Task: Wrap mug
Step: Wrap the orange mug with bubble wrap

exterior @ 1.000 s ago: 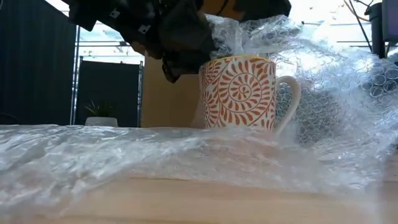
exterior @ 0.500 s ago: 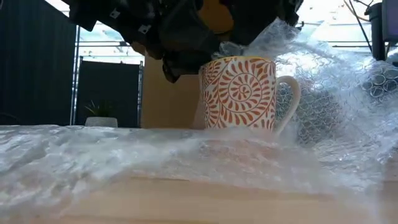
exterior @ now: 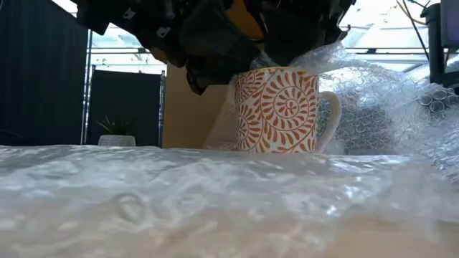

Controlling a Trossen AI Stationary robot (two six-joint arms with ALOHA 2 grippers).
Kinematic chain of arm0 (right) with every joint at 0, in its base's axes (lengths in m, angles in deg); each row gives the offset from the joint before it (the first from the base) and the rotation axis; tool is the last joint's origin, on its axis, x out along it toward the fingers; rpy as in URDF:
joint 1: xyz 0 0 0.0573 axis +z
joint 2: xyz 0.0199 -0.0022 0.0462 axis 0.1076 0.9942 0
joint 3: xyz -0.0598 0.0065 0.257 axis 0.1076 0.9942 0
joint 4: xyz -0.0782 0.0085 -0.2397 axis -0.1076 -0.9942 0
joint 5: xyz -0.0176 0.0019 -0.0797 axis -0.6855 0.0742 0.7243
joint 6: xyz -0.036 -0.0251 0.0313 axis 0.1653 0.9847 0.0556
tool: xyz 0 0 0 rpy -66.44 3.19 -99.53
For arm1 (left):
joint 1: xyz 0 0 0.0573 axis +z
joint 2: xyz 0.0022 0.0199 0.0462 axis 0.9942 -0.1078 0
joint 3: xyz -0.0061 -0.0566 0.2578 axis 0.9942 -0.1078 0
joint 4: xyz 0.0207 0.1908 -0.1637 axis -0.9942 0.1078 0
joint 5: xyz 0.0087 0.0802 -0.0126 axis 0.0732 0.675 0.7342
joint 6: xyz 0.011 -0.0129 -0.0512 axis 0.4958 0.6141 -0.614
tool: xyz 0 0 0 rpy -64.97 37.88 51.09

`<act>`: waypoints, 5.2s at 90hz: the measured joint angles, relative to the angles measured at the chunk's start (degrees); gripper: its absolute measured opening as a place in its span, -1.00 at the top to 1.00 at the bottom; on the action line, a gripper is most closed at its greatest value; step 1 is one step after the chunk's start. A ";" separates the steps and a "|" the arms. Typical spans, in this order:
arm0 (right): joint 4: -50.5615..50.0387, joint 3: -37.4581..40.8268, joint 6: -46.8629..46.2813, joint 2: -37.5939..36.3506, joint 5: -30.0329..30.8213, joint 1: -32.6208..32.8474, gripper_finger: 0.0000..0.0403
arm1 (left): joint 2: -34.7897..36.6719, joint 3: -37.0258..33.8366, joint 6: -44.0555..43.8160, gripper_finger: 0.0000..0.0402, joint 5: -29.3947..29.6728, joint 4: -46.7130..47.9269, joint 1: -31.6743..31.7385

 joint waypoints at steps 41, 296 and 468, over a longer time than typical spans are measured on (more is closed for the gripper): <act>-10.11 -0.76 -1.20 -16.50 1.38 1.00 -0.12 | 0.00 0.00 -0.19 0.29 0.72 0.09 0.09; 5.46 1.53 6.42 1.75 -14.46 -3.48 0.98 | 7.41 -0.24 -0.43 0.29 1.74 2.65 -0.46; -0.38 1.53 6.13 -3.50 -14.08 -2.51 0.98 | 4.02 -0.33 -1.84 0.29 4.40 -2.04 -0.46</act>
